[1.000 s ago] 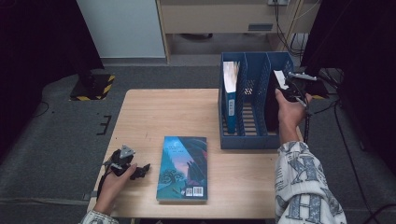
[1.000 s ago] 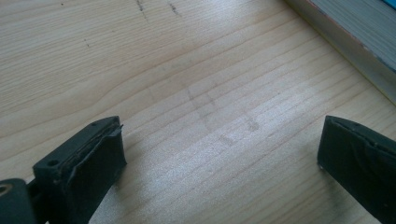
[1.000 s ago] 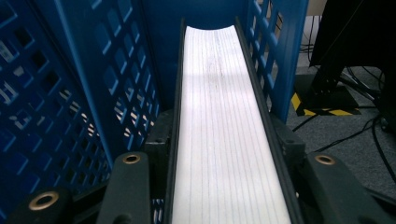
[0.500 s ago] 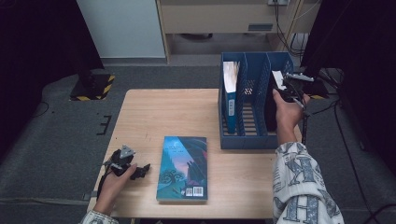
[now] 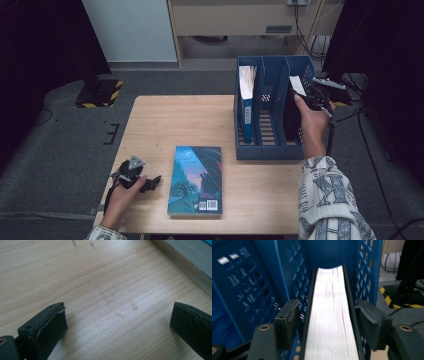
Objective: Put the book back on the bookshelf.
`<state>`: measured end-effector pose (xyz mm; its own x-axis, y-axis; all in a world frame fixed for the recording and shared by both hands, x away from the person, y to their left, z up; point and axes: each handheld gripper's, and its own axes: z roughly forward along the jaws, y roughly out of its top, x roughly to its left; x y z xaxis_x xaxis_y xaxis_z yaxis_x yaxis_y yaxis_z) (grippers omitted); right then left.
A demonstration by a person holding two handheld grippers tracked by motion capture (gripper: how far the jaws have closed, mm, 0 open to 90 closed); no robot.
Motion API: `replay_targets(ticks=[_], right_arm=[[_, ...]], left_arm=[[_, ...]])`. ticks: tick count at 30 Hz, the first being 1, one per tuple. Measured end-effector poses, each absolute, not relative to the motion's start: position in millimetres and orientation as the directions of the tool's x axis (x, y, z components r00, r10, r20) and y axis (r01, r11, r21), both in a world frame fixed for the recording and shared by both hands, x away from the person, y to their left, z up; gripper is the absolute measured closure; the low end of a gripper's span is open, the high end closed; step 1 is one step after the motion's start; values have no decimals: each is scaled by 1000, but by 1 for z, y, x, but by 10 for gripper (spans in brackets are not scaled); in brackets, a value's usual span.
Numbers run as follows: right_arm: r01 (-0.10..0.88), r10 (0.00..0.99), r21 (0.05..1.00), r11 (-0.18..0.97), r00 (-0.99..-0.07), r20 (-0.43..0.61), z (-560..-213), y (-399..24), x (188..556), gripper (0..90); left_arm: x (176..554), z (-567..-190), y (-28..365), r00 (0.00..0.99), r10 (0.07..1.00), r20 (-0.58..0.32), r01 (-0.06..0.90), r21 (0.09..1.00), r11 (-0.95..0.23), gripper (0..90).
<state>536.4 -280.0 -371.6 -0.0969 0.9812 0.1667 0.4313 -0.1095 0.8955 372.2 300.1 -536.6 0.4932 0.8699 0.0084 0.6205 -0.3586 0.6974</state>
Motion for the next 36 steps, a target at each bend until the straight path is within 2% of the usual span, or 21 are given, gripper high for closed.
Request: replay_targets(ticks=[5,12,20,36], right_arm=[[417,981,905,-90,-119,153,-364,-282,528,199],[380,981,923,-59,-152,125,-359,-282,510,104],[386,974,920,-66,-176,144,-363,-289,490,49],[402,966,915,-33,-224,133,-398,-277,424,51]], left_arm=[[372,-537,300,492,870,9,621,697,-358,0],[372,-537,300,491,871,9,622,697,-357,0],[372,-537,300,490,872,9,622,697,-357,0],[372,-536,298,497,868,3,624,694,-359,0]])
